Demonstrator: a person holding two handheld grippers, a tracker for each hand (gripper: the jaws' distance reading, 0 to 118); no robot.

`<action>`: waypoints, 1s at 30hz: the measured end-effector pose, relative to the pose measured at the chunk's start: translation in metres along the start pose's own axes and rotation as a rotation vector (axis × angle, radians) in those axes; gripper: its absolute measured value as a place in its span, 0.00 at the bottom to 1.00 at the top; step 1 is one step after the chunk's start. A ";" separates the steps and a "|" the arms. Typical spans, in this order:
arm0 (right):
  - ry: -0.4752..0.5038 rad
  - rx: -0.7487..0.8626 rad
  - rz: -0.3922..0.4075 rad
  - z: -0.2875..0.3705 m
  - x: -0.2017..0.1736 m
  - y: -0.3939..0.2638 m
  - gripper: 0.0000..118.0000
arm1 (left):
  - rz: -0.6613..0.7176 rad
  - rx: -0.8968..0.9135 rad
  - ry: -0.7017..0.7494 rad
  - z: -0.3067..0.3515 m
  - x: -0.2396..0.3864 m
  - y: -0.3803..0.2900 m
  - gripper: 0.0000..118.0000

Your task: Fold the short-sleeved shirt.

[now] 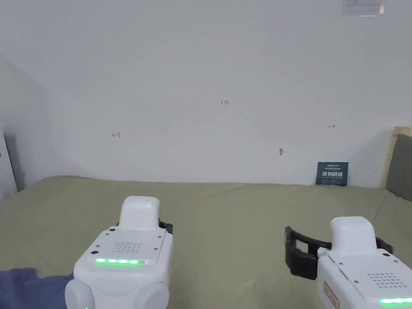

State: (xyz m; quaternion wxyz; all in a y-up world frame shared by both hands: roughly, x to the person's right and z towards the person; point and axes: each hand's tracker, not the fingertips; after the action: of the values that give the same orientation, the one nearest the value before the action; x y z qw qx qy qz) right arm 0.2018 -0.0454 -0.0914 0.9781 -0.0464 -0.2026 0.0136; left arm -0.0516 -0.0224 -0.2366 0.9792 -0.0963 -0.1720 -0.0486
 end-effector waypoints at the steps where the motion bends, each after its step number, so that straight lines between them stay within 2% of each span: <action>1: -0.001 0.003 -0.001 0.000 0.000 0.001 0.20 | 0.031 -0.012 -0.036 -0.005 0.000 -0.004 0.00; 2: -0.013 -0.004 -0.008 -0.003 0.000 0.001 0.01 | 0.035 -0.028 -0.061 -0.008 0.000 -0.005 0.00; 3: -0.042 0.046 0.011 -0.004 0.000 0.002 0.01 | 0.033 -0.013 -0.037 -0.009 0.000 -0.007 0.00; 10: -0.045 0.009 -0.006 -0.005 0.002 -0.002 0.01 | 0.021 -0.019 -0.037 -0.016 0.002 -0.013 0.00; 13: -0.052 0.002 0.014 -0.007 -0.003 -0.003 0.01 | 0.023 -0.022 -0.029 -0.016 -0.004 -0.014 0.00; 17: -0.022 -0.017 0.002 -0.015 -0.015 -0.005 0.01 | 0.020 -0.055 0.029 -0.016 -0.025 -0.017 0.00; 19: 0.072 -0.081 -0.064 -0.025 -0.029 -0.007 0.01 | 0.053 -0.060 0.047 -0.010 -0.051 -0.019 0.00; 20: 0.102 -0.090 -0.070 -0.028 -0.038 -0.009 0.01 | 0.067 -0.065 0.080 -0.007 -0.063 -0.020 0.00; 23: 0.175 -0.099 -0.018 -0.041 -0.077 -0.015 0.01 | 0.051 -0.074 0.200 0.008 -0.108 -0.025 0.00; 25: 0.285 -0.100 0.000 -0.050 -0.111 -0.019 0.01 | 0.053 -0.094 0.297 0.025 -0.142 -0.032 0.00; 28: 0.413 -0.099 -0.009 -0.050 -0.159 -0.022 0.01 | 0.082 -0.101 0.415 0.051 -0.187 -0.042 0.00; 30: 0.464 -0.110 -0.021 -0.055 -0.182 -0.023 0.01 | 0.107 -0.114 0.478 0.067 -0.210 -0.049 0.00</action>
State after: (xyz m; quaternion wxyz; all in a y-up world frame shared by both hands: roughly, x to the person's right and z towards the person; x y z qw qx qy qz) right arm 0.0565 -0.0816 -0.2118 0.9945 -0.0993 0.0268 -0.0184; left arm -0.2768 -0.0434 -0.2392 0.9861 -0.1463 0.0730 -0.0279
